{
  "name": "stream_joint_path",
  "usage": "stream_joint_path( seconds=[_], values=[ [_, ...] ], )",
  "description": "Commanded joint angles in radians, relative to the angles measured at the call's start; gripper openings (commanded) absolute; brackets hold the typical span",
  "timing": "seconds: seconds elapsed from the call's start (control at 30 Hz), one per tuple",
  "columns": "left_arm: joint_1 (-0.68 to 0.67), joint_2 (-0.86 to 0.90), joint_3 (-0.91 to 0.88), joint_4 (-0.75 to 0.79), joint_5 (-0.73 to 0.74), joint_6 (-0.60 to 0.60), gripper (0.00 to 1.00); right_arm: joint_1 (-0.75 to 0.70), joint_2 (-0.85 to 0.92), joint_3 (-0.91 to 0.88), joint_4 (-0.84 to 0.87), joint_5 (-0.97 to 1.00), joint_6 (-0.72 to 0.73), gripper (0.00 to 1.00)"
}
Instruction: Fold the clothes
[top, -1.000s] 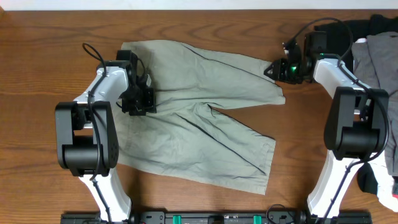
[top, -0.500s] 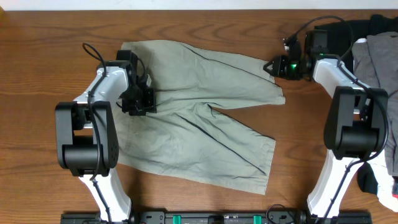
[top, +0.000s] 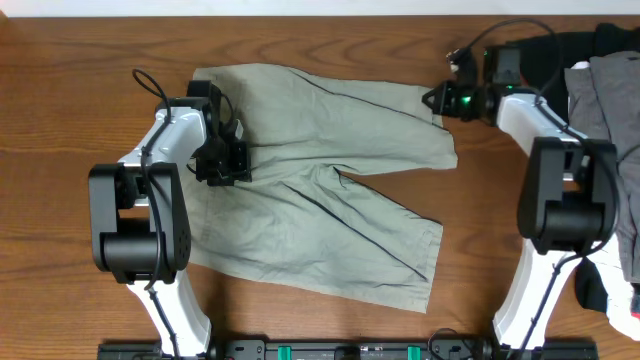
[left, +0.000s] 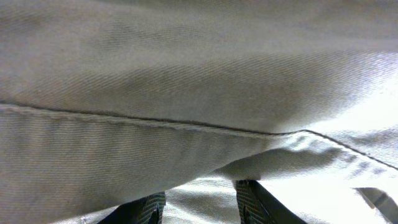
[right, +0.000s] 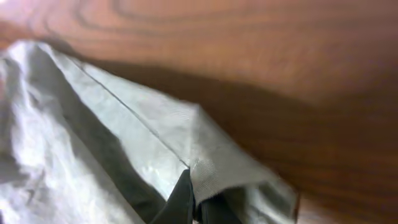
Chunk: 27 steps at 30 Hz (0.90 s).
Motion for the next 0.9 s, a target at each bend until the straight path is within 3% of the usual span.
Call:
stream_joint_path(
  seconds=[0.0, 0.23, 0.6, 0.63, 0.73, 0.77, 0.87],
  values=[
    [0.012, 0.008, -0.008, -0.011, -0.061, 0.010, 0.41, -0.038, -0.097, 0.045, 0.030, -0.070, 0.003, 0.01],
    [0.012, 0.008, -0.008, -0.010, -0.061, 0.010, 0.41, -0.044, -0.108, 0.045, 0.070, -0.065, -0.007, 0.01],
    [0.012, 0.008, -0.008, -0.011, -0.061, 0.010, 0.41, -0.043, -0.108, 0.045, 0.275, 0.081, 0.030, 0.03],
    [0.012, 0.008, -0.008, -0.011, -0.061, 0.010, 0.41, -0.043, -0.108, 0.045, 0.274, 0.081, 0.031, 0.12],
    [0.012, 0.008, -0.008, -0.011, -0.061, 0.010, 0.41, -0.045, -0.108, 0.045, 0.225, 0.106, 0.041, 0.61],
    [0.012, 0.008, -0.008, -0.011, -0.061, 0.010, 0.41, -0.047, -0.108, 0.045, 0.193, 0.122, 0.041, 0.72],
    [0.012, 0.008, -0.008, -0.011, -0.061, 0.010, 0.41, -0.063, -0.108, 0.045, 0.049, 0.160, 0.041, 0.74]
  ],
)
